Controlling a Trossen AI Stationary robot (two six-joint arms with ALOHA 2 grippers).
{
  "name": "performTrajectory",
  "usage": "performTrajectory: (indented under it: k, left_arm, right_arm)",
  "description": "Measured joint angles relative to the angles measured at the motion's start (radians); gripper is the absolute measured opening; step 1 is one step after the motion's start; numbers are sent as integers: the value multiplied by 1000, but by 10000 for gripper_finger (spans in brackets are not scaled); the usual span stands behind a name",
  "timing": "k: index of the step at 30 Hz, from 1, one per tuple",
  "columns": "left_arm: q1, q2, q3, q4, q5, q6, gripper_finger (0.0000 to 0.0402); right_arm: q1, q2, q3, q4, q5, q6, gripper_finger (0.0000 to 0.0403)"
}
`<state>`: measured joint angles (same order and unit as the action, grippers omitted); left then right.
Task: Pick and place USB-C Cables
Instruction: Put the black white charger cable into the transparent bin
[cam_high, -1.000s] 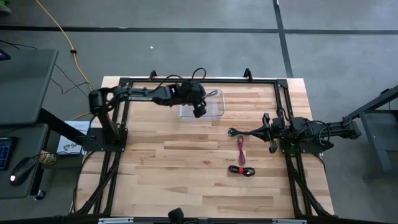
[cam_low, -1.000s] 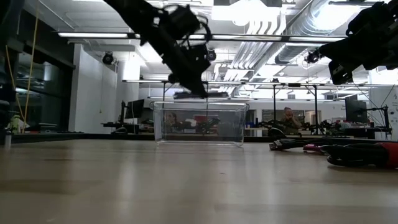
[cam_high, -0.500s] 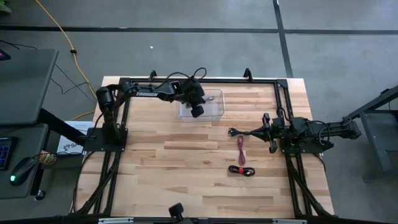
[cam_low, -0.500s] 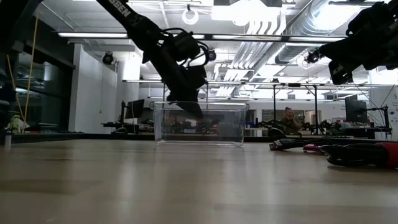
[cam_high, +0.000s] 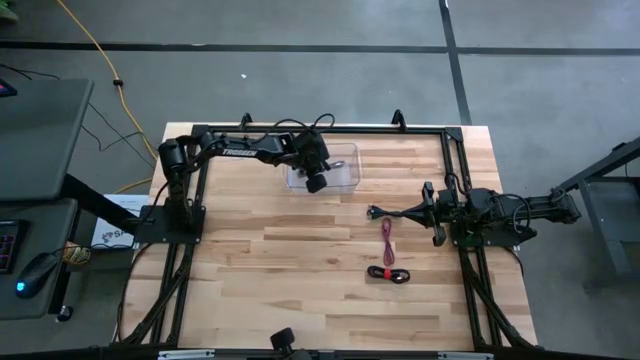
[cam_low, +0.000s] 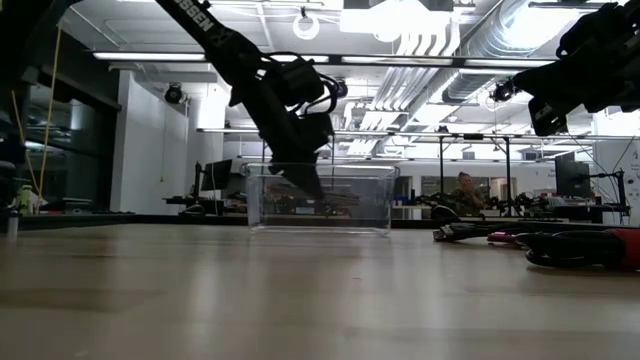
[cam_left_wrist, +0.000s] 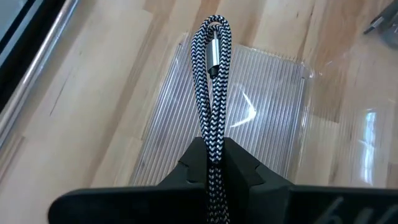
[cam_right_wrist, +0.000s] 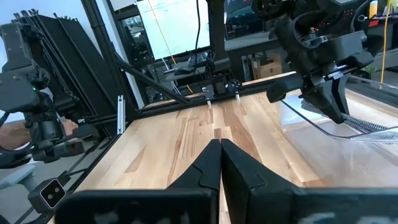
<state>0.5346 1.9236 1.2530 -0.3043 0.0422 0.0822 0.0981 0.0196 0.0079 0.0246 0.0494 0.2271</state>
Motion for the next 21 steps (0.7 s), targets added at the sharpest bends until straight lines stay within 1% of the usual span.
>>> performTrajectory:
  k: [7,10,14,18,21]
  left_arm:
    - [3,6,1,-40,37,27,0]
    - [-3,7,1,-42,36,23,0]
    - [-9,8,-1,-47,9,-9,0]
    - [-11,-3,-5,7,-4,-77,0]
    - [-16,-4,-8,94,32,-116,0]
  right_arm:
    - [0,0,0,0,0,0,0]
    - [0,0,0,0,0,0,0]
    - [0,0,0,0,0,0,0]
    - [0,0,0,0,0,0,0]
    - [0,0,0,0,0,0,0]
